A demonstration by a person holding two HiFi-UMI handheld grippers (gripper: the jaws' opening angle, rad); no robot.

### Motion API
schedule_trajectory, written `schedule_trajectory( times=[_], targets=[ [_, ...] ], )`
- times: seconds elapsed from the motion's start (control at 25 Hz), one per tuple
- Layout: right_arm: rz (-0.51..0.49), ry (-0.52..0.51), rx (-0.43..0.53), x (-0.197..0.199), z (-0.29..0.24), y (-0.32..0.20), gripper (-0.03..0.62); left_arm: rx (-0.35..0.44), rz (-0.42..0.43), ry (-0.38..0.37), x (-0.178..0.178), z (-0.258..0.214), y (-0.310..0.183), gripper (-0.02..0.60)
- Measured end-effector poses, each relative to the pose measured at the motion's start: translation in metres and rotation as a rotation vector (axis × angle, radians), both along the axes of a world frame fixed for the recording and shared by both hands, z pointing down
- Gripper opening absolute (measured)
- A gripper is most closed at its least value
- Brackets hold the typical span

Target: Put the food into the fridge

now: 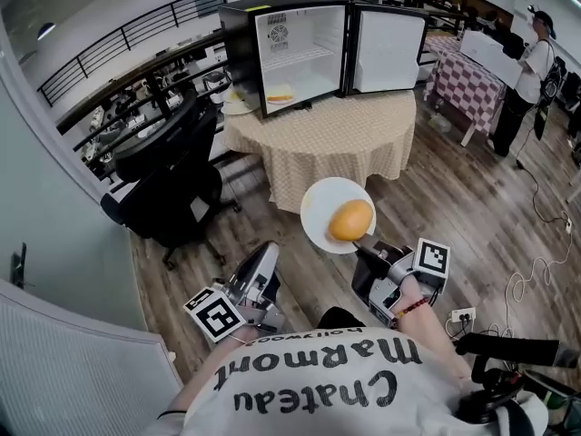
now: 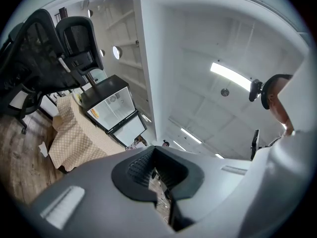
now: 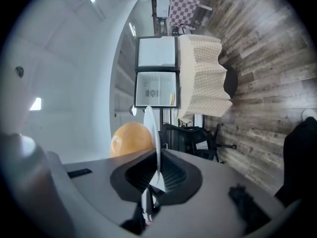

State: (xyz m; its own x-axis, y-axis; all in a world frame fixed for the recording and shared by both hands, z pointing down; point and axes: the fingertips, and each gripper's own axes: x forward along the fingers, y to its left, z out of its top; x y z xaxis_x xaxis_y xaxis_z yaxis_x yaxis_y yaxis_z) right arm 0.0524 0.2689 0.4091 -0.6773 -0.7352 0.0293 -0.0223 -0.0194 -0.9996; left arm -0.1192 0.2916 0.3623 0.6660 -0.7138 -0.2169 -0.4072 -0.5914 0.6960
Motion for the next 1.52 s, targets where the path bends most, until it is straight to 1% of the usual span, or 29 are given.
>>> schedule_trajectory(
  times=[0.16,0.24,0.52,0.72,0.92,1.24,1.4,1.52],
  targets=[
    [0.006,0.007,-0.014,-0.004,0.003,-0.027,0.025,-0.028,-0.002,0.009,-0.002,0.008,-0.029,-0.017],
    [0.006,0.010,-0.020,-0.004,0.006,-0.044,0.025,-0.027,0.004,0.008,-0.001,0.009,-0.045,-0.017],
    [-0.024,0.018,-0.033,-0.001,0.012,-0.123,0.025,-0.043,-0.035,0.007,0.001,0.014,-0.123,-0.017],
    [-0.057,0.025,-0.033,0.009,0.008,-0.186,0.025,-0.060,-0.065,0.009,0.008,0.009,-0.187,-0.017],
    [-0.073,0.026,-0.031,0.022,0.009,-0.233,0.025,-0.054,-0.084,0.020,0.016,0.008,-0.234,-0.017],
    [-0.109,0.046,-0.027,0.043,0.011,-0.325,0.025,-0.052,-0.101,0.022,0.040,0.011,-0.324,-0.017],
    [-0.123,0.048,-0.032,0.049,0.016,-0.359,0.026,-0.058,-0.110,0.034,0.047,0.018,-0.356,-0.017],
    [-0.130,0.053,-0.040,0.052,0.020,-0.378,0.026,-0.048,-0.121,0.061,0.049,0.019,-0.373,-0.017]
  ],
)
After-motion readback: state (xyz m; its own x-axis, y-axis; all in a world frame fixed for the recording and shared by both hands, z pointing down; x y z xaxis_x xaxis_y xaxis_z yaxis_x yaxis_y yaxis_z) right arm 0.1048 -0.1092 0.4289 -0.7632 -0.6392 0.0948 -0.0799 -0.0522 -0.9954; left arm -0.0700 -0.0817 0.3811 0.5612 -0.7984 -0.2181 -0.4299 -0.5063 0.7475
